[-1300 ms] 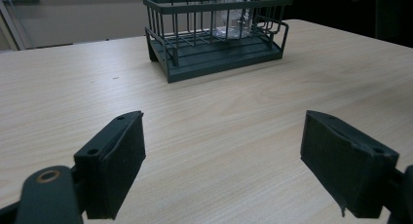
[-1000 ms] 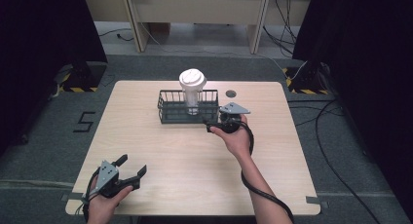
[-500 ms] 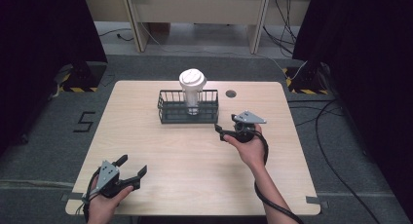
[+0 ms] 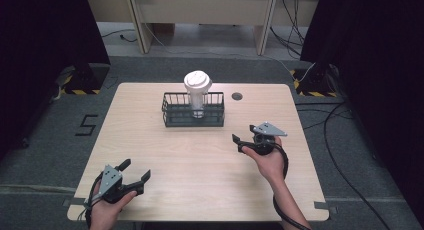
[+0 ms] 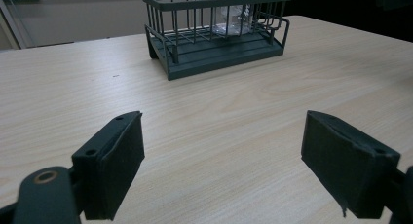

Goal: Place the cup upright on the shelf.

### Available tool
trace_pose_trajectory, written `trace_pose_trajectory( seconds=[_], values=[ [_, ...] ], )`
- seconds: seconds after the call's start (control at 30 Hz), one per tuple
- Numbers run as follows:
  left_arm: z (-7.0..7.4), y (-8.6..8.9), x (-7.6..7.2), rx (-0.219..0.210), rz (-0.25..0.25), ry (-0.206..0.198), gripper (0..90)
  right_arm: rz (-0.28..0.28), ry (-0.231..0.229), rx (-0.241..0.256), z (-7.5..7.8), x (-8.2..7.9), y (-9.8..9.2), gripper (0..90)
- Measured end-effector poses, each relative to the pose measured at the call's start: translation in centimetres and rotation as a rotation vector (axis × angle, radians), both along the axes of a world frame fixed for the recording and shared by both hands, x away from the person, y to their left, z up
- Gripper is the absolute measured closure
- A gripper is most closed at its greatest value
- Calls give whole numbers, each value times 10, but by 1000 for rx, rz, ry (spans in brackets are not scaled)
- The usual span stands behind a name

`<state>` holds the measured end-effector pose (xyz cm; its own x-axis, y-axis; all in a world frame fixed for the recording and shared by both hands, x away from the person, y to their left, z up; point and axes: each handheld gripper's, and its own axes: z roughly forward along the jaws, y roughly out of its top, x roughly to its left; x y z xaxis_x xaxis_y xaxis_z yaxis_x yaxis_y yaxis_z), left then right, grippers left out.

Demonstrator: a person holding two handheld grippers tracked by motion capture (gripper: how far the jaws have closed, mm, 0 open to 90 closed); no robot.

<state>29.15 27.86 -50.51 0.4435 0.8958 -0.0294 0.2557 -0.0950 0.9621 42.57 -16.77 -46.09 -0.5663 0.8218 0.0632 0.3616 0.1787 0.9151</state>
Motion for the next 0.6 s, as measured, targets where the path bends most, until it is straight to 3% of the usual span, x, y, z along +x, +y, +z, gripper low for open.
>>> trace_pose_trajectory(
  seconds=[0.6],
  values=[
    [0,0,0,2,2,1,150,-58,1,-15,-13,-32,-40,199]
  ],
)
